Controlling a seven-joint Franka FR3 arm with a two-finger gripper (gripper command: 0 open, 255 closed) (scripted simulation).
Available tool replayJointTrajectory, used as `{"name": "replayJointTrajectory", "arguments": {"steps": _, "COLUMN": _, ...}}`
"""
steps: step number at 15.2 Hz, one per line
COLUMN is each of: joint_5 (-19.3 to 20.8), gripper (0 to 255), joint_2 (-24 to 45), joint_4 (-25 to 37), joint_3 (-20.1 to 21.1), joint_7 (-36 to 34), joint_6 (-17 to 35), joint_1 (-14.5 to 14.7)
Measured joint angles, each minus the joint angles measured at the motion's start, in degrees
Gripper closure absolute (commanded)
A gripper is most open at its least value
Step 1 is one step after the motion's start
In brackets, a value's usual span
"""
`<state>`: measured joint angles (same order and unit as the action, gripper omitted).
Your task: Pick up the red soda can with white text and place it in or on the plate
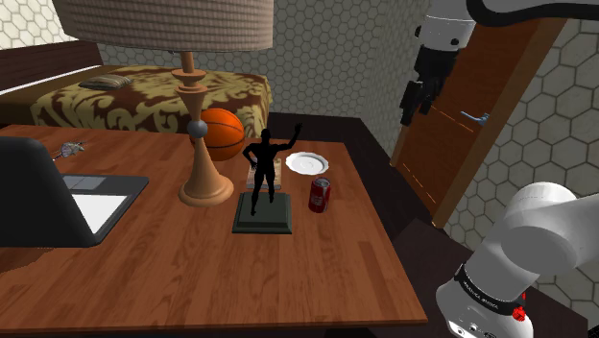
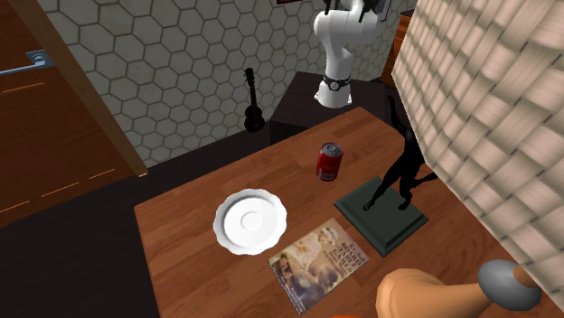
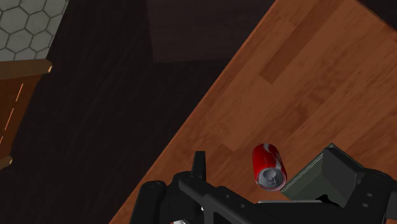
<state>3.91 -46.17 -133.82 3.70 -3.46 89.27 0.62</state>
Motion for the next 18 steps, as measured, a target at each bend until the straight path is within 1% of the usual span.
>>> {"name": "replayJointTrajectory", "arguments": {"steps": 2, "joint_5": -0.13, "gripper": 0, "joint_2": 0.49, "joint_4": -0.44, "joint_3": 0.05, "joint_7": -0.12, "joint_6": 0.85, "joint_1": 0.05}}
{"name": "replayJointTrajectory", "arguments": {"steps": 4, "joint_5": -0.27, "gripper": 0, "joint_2": 2.31, "joint_4": -1.53, "joint_3": -0.13, "joint_7": -0.06, "joint_6": 3.63, "joint_1": 0.07}}
{"name": "replayJointTrajectory", "arguments": {"steps": 7, "joint_5": -0.61, "gripper": 0, "joint_2": 6.56, "joint_4": -3.2, "joint_3": -0.27, "joint_7": -0.2, "joint_6": 9.31, "joint_1": 0.13}}
{"name": "replayJointTrajectory", "arguments": {"steps": 8, "joint_5": -0.77, "gripper": 0, "joint_2": 7.52, "joint_4": -4.68, "joint_3": -0.31, "joint_7": -0.26, "joint_6": 11.66, "joint_1": 0.2}}
{"name": "replayJointTrajectory", "arguments": {"steps": 14, "joint_5": -1.7, "gripper": 0, "joint_2": 17.12, "joint_4": -6.75, "joint_3": -0.01, "joint_7": -0.76, "joint_6": 22.91, "joint_1": 0.59}}
{"name": "replayJointTrajectory", "arguments": {"steps": 18, "joint_5": -2.13, "gripper": 0, "joint_2": 25.24, "joint_4": -5.12, "joint_3": 0.06, "joint_7": -0.72, "joint_6": 29.22, "joint_1": 0.7}}
